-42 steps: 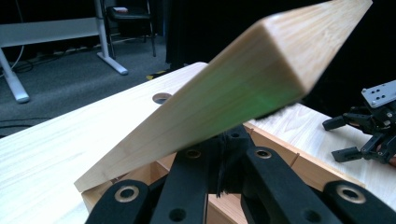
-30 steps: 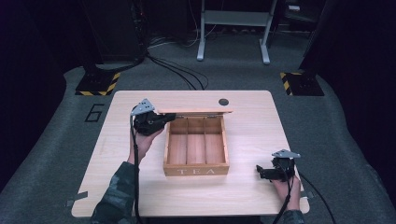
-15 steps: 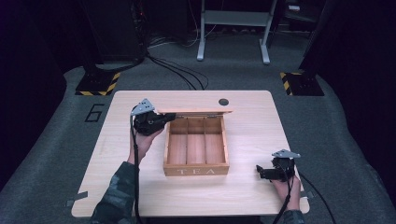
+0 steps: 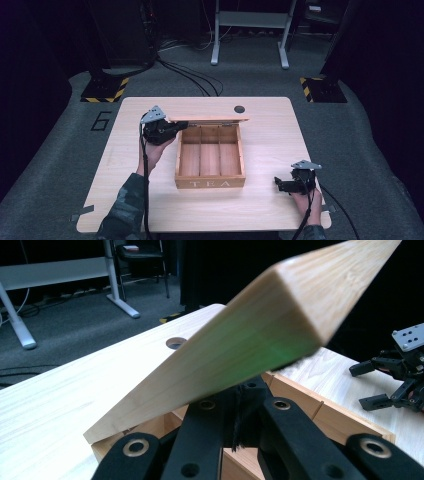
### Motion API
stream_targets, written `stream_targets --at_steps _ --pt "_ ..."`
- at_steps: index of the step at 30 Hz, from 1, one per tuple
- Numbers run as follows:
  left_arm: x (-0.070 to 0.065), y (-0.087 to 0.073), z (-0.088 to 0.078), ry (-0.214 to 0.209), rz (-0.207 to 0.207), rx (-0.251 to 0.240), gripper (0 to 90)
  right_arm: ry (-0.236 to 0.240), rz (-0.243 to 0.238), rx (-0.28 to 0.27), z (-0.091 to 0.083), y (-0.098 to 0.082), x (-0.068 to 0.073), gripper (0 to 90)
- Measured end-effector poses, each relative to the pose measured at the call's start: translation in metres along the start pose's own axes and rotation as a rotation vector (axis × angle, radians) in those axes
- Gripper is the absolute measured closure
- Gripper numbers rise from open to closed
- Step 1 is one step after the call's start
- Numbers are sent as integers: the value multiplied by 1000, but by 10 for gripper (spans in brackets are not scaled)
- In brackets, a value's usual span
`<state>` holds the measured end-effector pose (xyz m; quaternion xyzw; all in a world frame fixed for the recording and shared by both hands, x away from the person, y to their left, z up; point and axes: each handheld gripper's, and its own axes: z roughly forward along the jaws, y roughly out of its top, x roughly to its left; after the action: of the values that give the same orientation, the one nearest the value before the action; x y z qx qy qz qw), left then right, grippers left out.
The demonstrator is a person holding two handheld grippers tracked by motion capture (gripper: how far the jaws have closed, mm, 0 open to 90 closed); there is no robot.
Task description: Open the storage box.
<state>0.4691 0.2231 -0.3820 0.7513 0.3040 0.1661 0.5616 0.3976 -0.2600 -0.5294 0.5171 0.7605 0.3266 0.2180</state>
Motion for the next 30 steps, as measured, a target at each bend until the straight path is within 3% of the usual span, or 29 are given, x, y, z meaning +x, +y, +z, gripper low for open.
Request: stream_targets --at_steps 30 --pt "1 3 1 7 4 6 898 0 0 0 0 0 0 16"
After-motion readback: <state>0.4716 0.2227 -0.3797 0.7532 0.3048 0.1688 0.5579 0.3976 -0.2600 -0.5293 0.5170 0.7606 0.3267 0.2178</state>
